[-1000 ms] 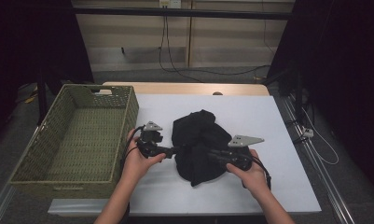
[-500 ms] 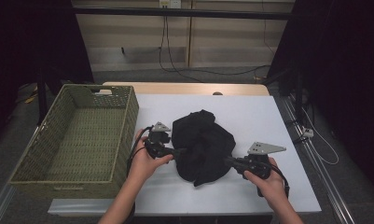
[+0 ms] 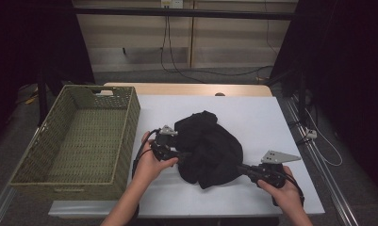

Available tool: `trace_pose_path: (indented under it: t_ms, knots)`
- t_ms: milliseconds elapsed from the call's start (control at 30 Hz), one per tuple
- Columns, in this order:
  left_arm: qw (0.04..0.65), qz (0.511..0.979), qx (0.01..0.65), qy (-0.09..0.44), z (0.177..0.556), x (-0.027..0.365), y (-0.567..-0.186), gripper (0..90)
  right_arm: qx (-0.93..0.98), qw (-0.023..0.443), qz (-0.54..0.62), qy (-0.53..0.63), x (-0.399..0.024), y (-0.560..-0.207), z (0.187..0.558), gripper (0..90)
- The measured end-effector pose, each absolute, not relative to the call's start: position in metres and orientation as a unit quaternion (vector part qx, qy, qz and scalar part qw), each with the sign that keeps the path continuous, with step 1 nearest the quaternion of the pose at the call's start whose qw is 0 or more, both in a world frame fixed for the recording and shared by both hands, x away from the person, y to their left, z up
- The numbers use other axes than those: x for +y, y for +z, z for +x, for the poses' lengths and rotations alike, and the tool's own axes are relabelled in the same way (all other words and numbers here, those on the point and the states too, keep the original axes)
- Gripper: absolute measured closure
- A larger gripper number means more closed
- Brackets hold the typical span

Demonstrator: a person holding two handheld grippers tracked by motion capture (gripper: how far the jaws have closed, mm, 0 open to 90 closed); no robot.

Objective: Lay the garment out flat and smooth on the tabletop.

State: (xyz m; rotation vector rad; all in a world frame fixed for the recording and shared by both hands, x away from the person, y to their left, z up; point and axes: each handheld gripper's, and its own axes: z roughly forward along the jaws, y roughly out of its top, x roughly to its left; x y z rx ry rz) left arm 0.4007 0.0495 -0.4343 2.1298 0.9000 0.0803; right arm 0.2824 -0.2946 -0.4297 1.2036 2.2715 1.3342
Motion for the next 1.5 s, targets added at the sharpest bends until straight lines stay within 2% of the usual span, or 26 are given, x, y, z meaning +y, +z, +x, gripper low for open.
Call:
trace_pose_path:
  t_ms: [67,133,267,400,567,633,700,733,800,867,1000,1300,1500]
  knots:
    - [0.399,0.845,0.354,0.036,0.403,0.051,-0.435,23.3,0.774,0.132,0.421,0.455,-0.298,-0.43,0.283,74.0]
    - [0.397,0.846,0.354,0.033,0.403,0.05,-0.437,27.4,0.769,0.147,0.426,0.453,-0.299,-0.426,0.282,70.7]
    - [0.385,0.853,0.351,0.032,0.402,0.045,-0.442,37.4,0.756,0.173,0.433,0.46,-0.296,-0.418,0.287,56.6]
    - [0.381,0.856,0.348,0.028,0.402,0.042,-0.444,47.1,0.755,0.19,0.435,0.452,-0.286,-0.414,0.301,51.6]
    - [0.37,0.864,0.341,0.028,0.401,0.033,-0.448,61.5,0.766,0.178,0.434,0.44,-0.269,-0.424,0.322,51.6]
    - [0.377,0.864,0.335,-0.009,0.401,0.031,-0.449,73.6,0.772,0.172,0.435,0.43,-0.263,-0.431,0.33,52.1]
    - [0.357,0.872,0.335,0.009,0.398,0.027,-0.446,81.4,0.779,0.161,0.438,0.418,-0.257,-0.437,0.337,55.5]
    - [0.358,0.869,0.341,0.002,0.397,0.027,-0.446,83.9,0.781,0.151,0.44,0.416,-0.256,-0.441,0.339,59.7]
    - [0.358,0.868,0.343,-0.006,0.396,0.028,-0.442,85.4,0.789,0.115,0.439,0.414,-0.255,-0.446,0.339,69.9]
    - [0.361,0.867,0.343,-0.01,0.395,0.03,-0.438,86.0,0.798,0.113,0.433,0.404,-0.258,-0.447,0.334,81.6]
    - [0.373,0.862,0.343,-0.032,0.393,0.034,-0.431,86.3,0.786,0.103,0.436,0.426,-0.27,-0.437,0.322,88.5]
    - [0.376,0.859,0.346,-0.026,0.387,0.037,-0.423,86.3,0.778,0.121,0.417,0.454,-0.295,-0.416,0.289,88.4]
    - [0.375,0.86,0.345,-0.031,0.384,0.039,-0.422,86.3,0.775,0.13,0.424,0.45,-0.305,-0.415,0.271,81.6]
